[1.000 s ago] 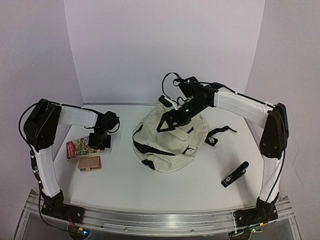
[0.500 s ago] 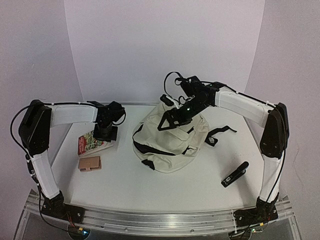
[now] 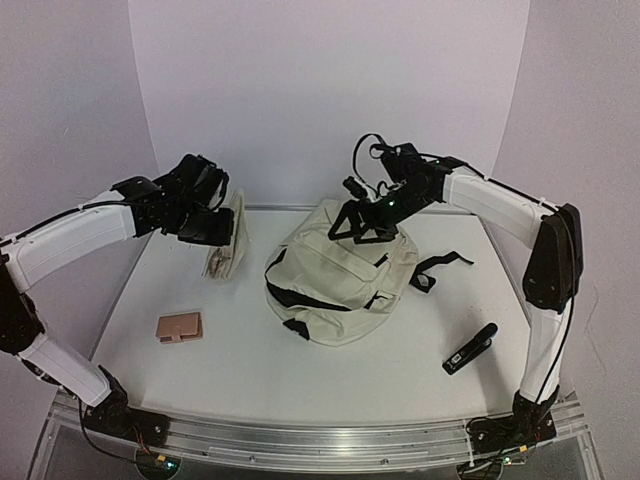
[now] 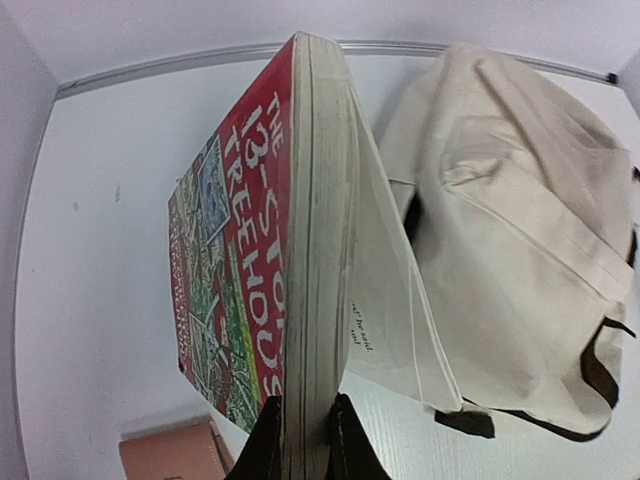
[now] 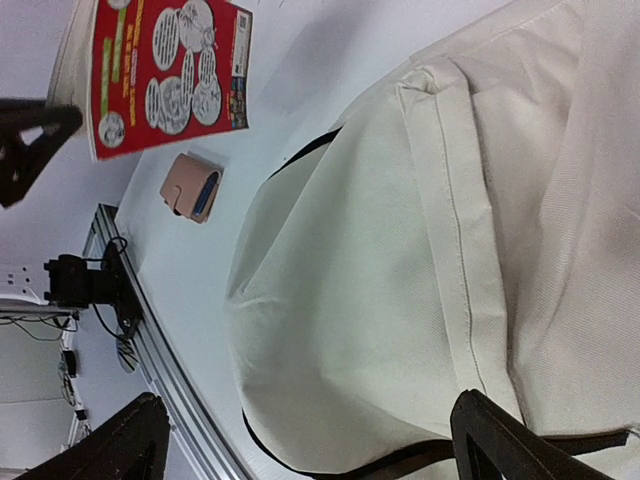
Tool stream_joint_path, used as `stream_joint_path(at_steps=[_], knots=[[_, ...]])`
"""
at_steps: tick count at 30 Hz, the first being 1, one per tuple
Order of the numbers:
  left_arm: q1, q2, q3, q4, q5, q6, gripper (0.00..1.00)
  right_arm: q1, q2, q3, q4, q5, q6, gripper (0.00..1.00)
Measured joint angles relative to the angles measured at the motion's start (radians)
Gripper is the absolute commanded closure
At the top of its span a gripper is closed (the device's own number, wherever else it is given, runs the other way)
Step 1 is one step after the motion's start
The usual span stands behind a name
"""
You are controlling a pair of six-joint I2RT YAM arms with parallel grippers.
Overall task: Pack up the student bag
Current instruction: Pick up the book from the center of the board.
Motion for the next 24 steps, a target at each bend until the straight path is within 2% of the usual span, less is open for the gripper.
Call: stream_joint_path(at_steps=[4, 8, 16, 24], knots=[[-0.112, 0.002, -0.042, 0.083, 0.028, 0.070, 1.00, -0.058, -0.009, -0.020, 0.020, -0.058, 0.065, 0.02], [-0.242, 0.070, -0.064, 0.164, 0.030, 0.143, 1.00, -0.097, -0.028, -0.088, 0.039, -0.104, 0.117, 0.02], [-0.468, 0.288, -0.073, 0.294, -0.125, 0.319, 1.00, -0.092, -0.047, -0.245, 0.122, -0.176, 0.206, 0.02], [-0.596, 0.337, -0.126, 0.468, -0.213, 0.511, 1.00, -0.082, -0.051, -0.328, 0.207, -0.227, 0.276, 0.15]])
